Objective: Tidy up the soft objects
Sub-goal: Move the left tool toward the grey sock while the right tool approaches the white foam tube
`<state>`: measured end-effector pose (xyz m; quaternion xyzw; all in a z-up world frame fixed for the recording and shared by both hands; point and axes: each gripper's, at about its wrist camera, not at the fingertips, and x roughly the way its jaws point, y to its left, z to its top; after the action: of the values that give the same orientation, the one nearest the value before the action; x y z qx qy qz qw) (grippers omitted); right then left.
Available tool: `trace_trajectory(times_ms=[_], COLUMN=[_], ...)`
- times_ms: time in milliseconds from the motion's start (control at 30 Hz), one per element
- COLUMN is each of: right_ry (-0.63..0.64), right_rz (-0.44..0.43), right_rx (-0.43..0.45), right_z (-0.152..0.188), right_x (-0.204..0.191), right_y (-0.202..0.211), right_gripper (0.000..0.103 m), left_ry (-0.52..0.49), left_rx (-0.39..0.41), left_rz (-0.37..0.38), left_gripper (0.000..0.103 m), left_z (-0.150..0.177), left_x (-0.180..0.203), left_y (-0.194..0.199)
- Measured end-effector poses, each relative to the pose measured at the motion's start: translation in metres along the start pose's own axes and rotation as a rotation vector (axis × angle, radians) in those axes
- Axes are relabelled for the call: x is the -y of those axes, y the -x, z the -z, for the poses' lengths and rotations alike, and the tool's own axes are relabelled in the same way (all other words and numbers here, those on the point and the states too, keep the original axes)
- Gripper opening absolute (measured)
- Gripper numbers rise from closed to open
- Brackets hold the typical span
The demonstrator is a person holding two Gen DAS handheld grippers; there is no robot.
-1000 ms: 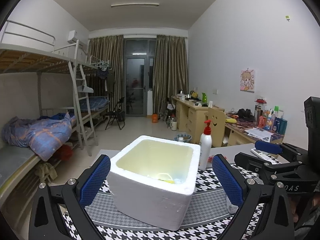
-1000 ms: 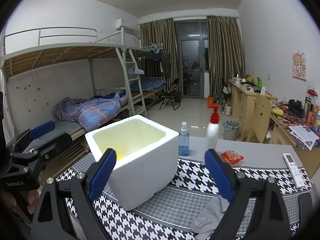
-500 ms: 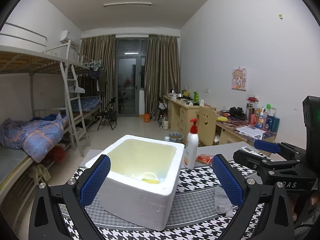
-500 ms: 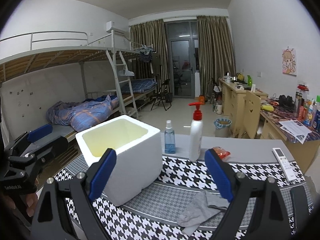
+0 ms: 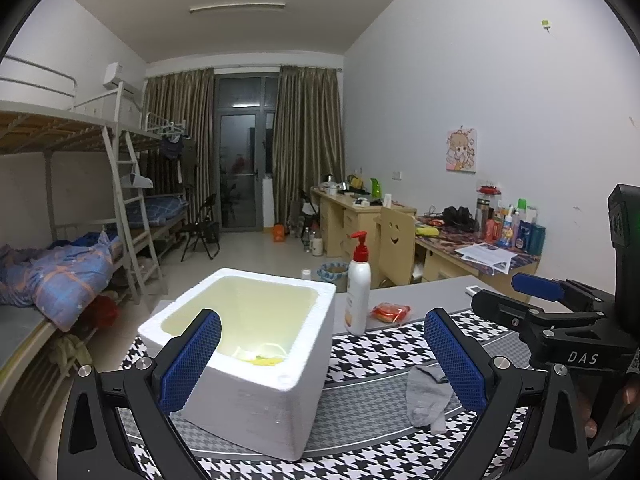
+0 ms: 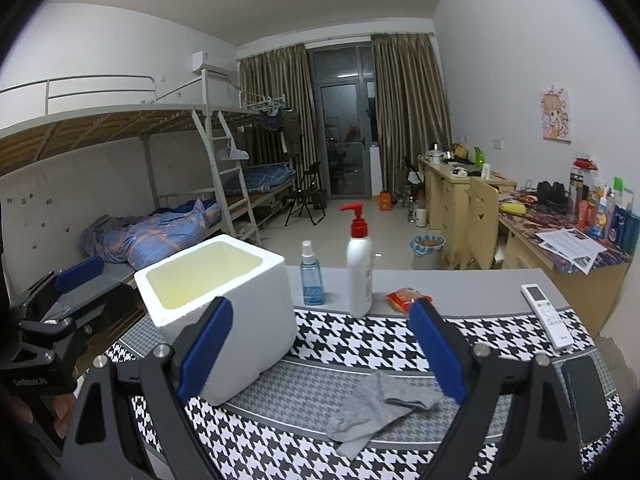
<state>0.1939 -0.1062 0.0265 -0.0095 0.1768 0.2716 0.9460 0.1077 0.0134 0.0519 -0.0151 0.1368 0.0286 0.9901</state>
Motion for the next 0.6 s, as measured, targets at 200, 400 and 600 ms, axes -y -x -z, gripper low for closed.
trace_trajectory(times_ms=[200, 400, 600], right_ry=[-0.011, -0.026, -0.027], right_rz=[0.016, 0.033, 0.048], right_rx=[-0.002, -0.014, -0.016], right_z=[0.003, 0.005, 0.009], right_x=[0.009, 0.019, 0.028], right_y=[0.003, 0.001, 0.004], right_gripper=[0.093, 0.093, 0.093], left_ry=[-0.011, -0.023, -0.030], left_rx=[-0.002, -0.019, -0.046], left_rz=[0.024, 0.039, 0.061], left_gripper=[0.102, 0.102, 0.102], left_z=[0.000, 0.002, 0.005], left_x=[0.007, 0.016, 0.023], left_y=[-0.002, -0.009, -0.018])
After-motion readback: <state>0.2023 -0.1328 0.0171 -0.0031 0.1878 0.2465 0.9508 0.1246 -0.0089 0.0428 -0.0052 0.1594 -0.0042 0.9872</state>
